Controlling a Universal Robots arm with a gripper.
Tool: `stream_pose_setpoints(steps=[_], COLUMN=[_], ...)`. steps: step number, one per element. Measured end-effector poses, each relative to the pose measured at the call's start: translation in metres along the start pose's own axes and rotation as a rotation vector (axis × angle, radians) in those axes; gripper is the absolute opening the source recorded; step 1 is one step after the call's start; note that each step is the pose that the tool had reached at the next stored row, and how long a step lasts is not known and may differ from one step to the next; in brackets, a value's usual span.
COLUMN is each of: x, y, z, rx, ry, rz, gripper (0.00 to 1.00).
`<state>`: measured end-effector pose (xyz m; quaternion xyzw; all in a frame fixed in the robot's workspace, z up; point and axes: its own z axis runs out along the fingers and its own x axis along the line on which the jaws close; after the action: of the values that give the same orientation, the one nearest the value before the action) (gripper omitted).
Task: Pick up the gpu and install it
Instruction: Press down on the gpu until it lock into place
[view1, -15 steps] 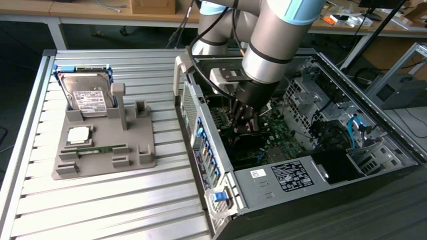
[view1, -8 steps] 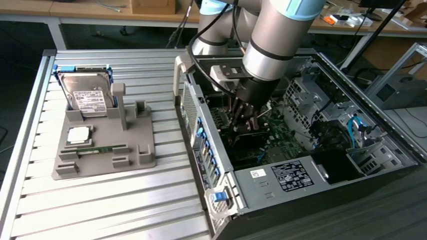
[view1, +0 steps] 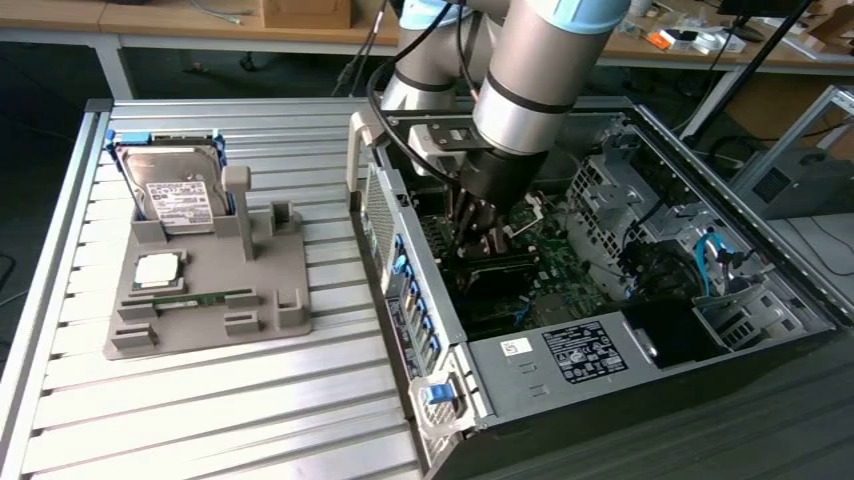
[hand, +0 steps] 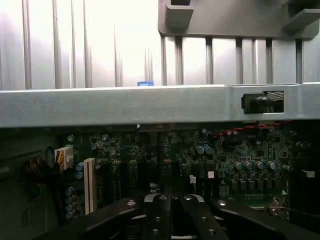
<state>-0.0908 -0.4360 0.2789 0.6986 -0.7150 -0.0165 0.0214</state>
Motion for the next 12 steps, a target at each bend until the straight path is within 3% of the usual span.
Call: stream_pose_setpoints(steps=[5, 12], x=[-0.0019, -0.0014], y=[0.0077, 0.0083], z=[0.0040, 0.0100], rx=[0.0000, 0.0000], ry=[-0.0001, 0.0001], rz=[0.000, 0.000], gripper=[0.11, 0.11])
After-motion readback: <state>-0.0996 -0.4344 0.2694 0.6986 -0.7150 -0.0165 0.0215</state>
